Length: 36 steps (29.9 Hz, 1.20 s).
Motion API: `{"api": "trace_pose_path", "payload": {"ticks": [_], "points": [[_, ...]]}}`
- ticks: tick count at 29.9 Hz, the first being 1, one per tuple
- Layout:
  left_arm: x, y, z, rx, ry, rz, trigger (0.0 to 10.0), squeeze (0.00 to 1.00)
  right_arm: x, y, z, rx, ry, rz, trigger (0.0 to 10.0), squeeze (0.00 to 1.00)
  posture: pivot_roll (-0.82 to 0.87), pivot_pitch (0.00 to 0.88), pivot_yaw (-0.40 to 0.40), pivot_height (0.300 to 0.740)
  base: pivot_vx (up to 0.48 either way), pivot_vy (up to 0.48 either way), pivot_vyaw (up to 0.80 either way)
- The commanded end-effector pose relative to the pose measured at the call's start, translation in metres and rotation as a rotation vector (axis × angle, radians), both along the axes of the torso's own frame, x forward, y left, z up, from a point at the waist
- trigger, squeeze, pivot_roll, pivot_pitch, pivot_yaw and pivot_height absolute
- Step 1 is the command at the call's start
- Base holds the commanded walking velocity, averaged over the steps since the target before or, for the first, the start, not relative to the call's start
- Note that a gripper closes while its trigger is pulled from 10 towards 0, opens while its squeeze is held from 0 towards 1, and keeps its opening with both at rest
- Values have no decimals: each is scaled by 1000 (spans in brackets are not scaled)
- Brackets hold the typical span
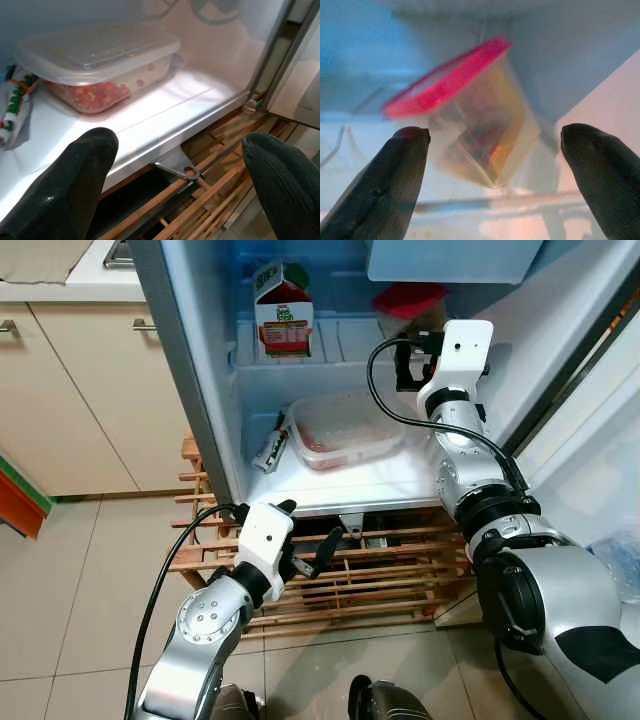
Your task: Restocking fridge
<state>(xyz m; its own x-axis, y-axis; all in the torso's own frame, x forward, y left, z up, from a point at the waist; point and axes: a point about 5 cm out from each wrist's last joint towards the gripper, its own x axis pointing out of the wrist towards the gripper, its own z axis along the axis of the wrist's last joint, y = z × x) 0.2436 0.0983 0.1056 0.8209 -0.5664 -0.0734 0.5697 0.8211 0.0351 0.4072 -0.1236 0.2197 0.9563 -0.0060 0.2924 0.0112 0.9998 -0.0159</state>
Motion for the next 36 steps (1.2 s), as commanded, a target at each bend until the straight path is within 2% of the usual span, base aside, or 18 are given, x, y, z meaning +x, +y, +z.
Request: {"api": "trace_pose_path", "payload": {"ticks": [1,6,13,14,16,17,19,21,23,27,28,29,31,32,33,34,36], "points": [[-1,-3,-2,-8,4,-12,10000,0,-1,-3,7,-17,-48,-12,10000,1000,63,96,-88,740,0,0,0],[1,-3,-5,-11,0,-8,10000,0,-4,-2,5,22,-42,8,10000,1000,61,92,-98,740,0,0,0],[1,-1,-8,-9,5,16,10000,0,-13,-2,-5,14,-33,52,10000,1000,50,89,-111,740,0,0,0],[1,1,-10,-1,8,27,10000,0,-24,-2,-16,-17,-4,87,10000,945,45,88,-113,740,0,0,0],[1,3,-11,7,9,32,10000,0,-35,-2,-25,-48,19,114,10000,933,40,87,-114,740,0,0,0],[1,4,-11,7,9,36,10000,0,-41,-3,-29,-45,31,122,10000,894,35,86,-115,740,0,0,0],[2,6,-11,9,5,42,10000,0,-53,-7,-33,-46,38,121,10000,741,27,84,-114,740,0,0,0],[3,7,-11,11,3,46,10000,0,-60,-11,-33,-52,31,111,10000,678,22,79,-114,740,0,0,0],[4,7,-9,10,-3,51,10000,0,-72,-21,-30,-60,15,91,10000,0,17,76,-114,740,0,0,0],[7,10,-7,13,-17,97,10000,0,-102,-34,-31,-104,32,91,10000,0,2,65,-110,740,0,0,0],[7,12,-7,13,-15,112,10000,0,-108,-37,-36,-111,46,90,10000,0,-2,64,-109,740,0,0,0],[5,16,-9,8,-5,135,10000,0,-120,-45,-46,-131,85,84,10000,0,-7,62,-106,740,0,0,0],[3,18,-9,5,0,146,10000,0,-126,-49,-51,-142,102,81,10000,0,-7,62,-106,740,0,0,0],[-1,23,-10,4,9,165,10000,0,-140,-56,-62,-154,145,81,10000,0,-11,61,-95,740,0,0,0],[-3,25,-11,7,11,177,10000,0,-147,-58,-66,-155,169,84,10000,0,-11,61,-93,740,0,0,0],[-3,25,-11,7,11,177,10000,0,-147,-58,-66,-155,169,84,10000,0,-11,61,-93,740,0,0,0],[-3,28,-10,3,12,203,10000,0,-159,-61,-77,-156,213,97,10000,0,-16,57,-86,740,0,0,0]]}}
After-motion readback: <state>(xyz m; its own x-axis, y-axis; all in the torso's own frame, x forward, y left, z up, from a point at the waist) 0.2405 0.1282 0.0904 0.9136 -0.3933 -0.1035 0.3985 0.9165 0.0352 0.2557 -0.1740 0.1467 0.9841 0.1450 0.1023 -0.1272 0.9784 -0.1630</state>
